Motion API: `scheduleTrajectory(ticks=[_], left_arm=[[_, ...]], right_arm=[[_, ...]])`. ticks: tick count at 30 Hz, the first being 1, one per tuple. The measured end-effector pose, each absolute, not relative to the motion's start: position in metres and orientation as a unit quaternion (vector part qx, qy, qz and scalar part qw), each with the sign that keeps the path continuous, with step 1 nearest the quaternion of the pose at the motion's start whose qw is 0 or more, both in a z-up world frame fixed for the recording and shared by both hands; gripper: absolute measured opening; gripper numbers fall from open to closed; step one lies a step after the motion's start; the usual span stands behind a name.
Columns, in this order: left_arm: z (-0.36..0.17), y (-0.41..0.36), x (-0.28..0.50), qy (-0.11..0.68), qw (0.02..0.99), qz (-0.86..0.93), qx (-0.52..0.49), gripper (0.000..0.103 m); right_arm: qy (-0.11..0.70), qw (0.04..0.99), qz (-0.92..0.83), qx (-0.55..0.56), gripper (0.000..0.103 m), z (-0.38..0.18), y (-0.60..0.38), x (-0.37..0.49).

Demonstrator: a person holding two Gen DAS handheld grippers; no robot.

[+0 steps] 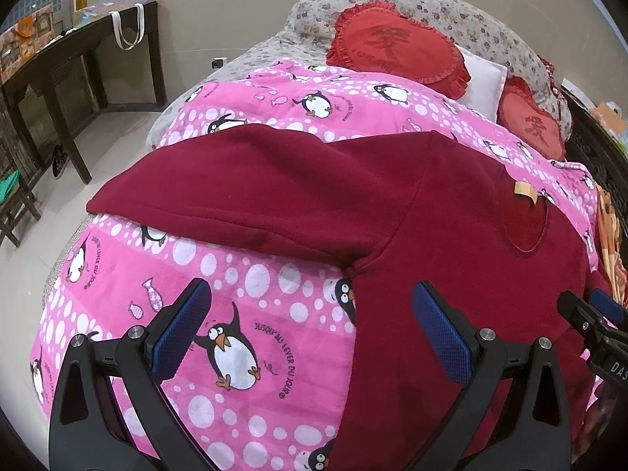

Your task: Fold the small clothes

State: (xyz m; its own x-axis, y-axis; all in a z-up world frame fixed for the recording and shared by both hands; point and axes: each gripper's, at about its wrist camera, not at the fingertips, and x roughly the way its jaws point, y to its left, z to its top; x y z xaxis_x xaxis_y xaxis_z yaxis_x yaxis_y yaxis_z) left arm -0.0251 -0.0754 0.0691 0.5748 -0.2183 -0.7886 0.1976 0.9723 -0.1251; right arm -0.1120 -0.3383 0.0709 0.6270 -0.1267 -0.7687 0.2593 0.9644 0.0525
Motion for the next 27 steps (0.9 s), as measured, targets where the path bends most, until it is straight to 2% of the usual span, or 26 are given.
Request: scheduleTrajectory(ticks=[14,18,24,27], left_arm=[[0.066,-0.033,-0.007,0.448,0.889,-0.088,-0.040,0.102],[0.064,0.025,0.016,0.453,0.881,-0.052,-0.125,0.102],[0.026,0.119,0.058,0.467,0.821,0.025,-0.329,0.098],[0.012,0.135,0.078,0.465,0.808,0.041,-0.359,0.096]], right_arm=[[0.423,0.898,-0.099,0.073,0.102,0.069,-0.331,-0.106],[0.427,0.896,-0.095,0.073,0.102,0.069,-0.331,-0.105],[0.427,0.896,-0.086,0.084,0.102,0.069,-0.330,-0.104],[0.433,0.894,-0.083,0.079,0.102,0.066,-0.327,-0.102]])
